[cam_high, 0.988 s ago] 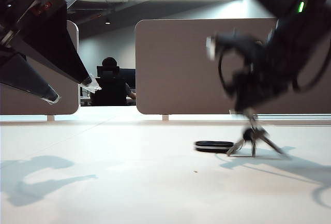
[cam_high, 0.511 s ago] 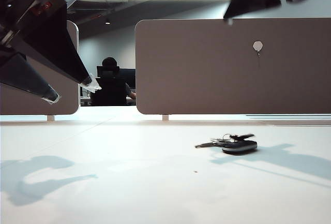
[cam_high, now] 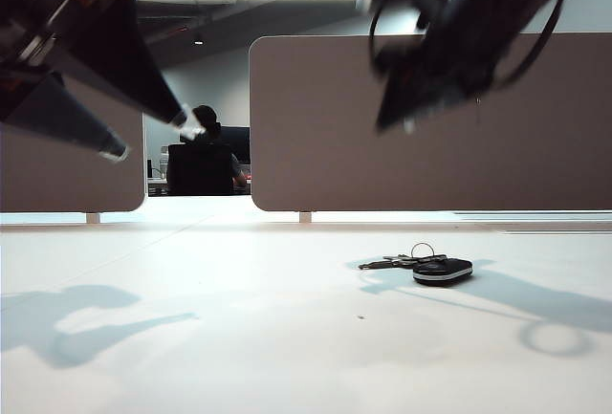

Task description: Hang the bunch of keys on the hook.

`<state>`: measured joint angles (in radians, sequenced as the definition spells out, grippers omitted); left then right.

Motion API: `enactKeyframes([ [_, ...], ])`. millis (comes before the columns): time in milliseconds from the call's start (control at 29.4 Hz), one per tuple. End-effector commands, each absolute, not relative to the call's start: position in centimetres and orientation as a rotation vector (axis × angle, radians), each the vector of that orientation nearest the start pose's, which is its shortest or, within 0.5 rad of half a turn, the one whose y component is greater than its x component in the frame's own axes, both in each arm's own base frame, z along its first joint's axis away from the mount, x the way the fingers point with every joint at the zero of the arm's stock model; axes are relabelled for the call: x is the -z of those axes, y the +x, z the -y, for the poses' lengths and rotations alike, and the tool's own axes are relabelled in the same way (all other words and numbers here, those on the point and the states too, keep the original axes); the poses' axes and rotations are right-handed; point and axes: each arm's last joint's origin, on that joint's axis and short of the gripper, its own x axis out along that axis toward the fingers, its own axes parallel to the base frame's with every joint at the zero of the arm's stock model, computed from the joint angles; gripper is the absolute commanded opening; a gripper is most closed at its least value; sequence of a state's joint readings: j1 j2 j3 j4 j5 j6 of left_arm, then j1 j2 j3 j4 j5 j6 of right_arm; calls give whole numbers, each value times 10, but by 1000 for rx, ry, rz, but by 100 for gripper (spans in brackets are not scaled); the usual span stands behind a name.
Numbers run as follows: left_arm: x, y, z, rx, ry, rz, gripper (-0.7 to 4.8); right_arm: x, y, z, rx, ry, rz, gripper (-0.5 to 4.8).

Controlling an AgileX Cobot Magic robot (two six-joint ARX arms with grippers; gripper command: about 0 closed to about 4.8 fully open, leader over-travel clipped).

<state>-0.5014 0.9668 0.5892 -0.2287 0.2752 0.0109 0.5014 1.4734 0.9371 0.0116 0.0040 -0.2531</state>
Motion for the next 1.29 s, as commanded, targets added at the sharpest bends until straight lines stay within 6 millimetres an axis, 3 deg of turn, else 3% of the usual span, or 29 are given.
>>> enactKeyframes([
  [34, -238, 172, 103, 746, 68, -571, 479, -218, 288, -157, -536, -415, -554, 230],
  [204, -236, 172, 102, 724, 79, -584, 479, -190, 291, -155, -456, -426, -720, 230],
  [511, -236, 173, 101, 692, 124, -570, 479, -180, 301, -155, -393, -387, -732, 230],
  [817, -236, 173, 101, 692, 124, -575, 479, -151, 303, -156, -385, -427, -849, 229],
  [851, -236, 172, 101, 691, 125, -576, 479, -149, 303, -155, -374, -436, -861, 212],
  [954, -235, 172, 101, 691, 125, -580, 479, -148, 302, -155, -375, -446, -874, 62],
  [988, -235, 172, 101, 691, 125, -582, 479, -148, 302, -155, -375, -445, -875, -14],
  [1158, -235, 172, 101, 691, 125, -586, 479, -149, 303, -156, -379, -442, -871, -1],
  [1294, -235, 172, 101, 691, 126, -586, 479, -166, 308, -158, -428, -401, -835, -1],
])
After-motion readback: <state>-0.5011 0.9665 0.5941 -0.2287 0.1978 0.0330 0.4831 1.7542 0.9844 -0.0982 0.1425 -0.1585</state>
